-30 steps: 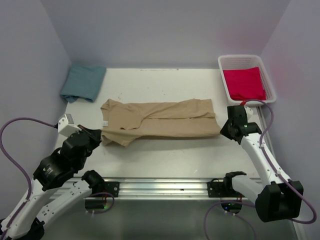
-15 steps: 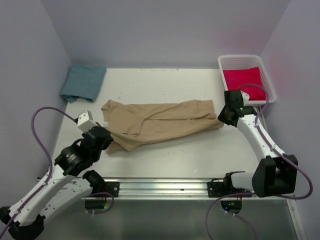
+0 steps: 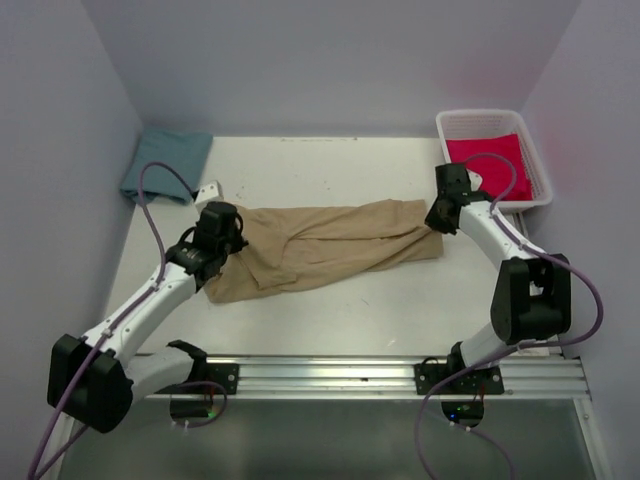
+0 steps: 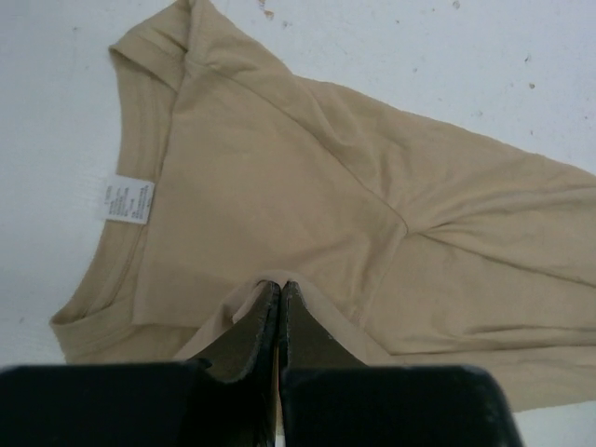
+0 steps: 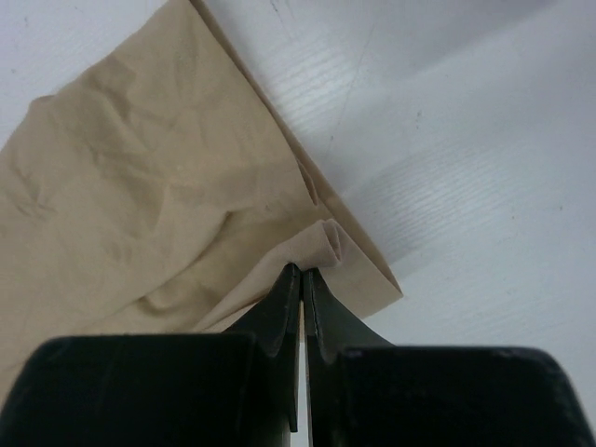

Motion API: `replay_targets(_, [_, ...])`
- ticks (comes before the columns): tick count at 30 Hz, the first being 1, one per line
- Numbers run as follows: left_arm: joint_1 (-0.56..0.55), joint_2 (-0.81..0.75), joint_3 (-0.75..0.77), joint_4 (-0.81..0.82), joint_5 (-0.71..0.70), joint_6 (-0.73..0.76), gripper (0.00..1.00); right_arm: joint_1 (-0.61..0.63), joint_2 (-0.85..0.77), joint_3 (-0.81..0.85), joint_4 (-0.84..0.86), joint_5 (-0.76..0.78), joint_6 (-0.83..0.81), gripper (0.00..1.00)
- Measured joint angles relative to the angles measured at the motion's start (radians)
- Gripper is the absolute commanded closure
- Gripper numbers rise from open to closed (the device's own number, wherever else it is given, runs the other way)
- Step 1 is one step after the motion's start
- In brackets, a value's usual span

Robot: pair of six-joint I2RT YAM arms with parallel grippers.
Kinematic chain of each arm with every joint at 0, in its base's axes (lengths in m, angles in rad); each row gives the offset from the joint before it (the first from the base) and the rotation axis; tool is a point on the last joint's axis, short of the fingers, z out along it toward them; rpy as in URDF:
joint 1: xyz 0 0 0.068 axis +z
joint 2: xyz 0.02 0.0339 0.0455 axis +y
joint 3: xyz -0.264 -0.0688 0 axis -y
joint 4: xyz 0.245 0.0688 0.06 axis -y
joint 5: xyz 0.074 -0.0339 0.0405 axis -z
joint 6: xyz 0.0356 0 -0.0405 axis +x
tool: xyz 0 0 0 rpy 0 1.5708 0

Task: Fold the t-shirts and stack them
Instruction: Fold the other side of the tshirt into a rectangle

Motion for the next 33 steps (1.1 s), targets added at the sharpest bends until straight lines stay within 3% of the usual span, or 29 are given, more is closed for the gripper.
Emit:
replay_targets(6, [0.172, 0.176, 0.071, 0.114, 0.137, 0.077, 1.00, 0.000, 0.056, 0.066, 0.024, -0.002, -0.020, 1.00])
replay_targets(16, [0.367, 0.207, 0.080, 0.138, 0.208, 0.095, 1.00, -0.001, 0.200, 0.172, 0.032, 0.005, -0.041, 1.00])
replay_targets(33, [0.425, 0.282, 0.080, 0.147, 0.226, 0.093, 1.00, -0.006, 0.318, 0.237, 0.038, -0.004, -0.042, 1.00])
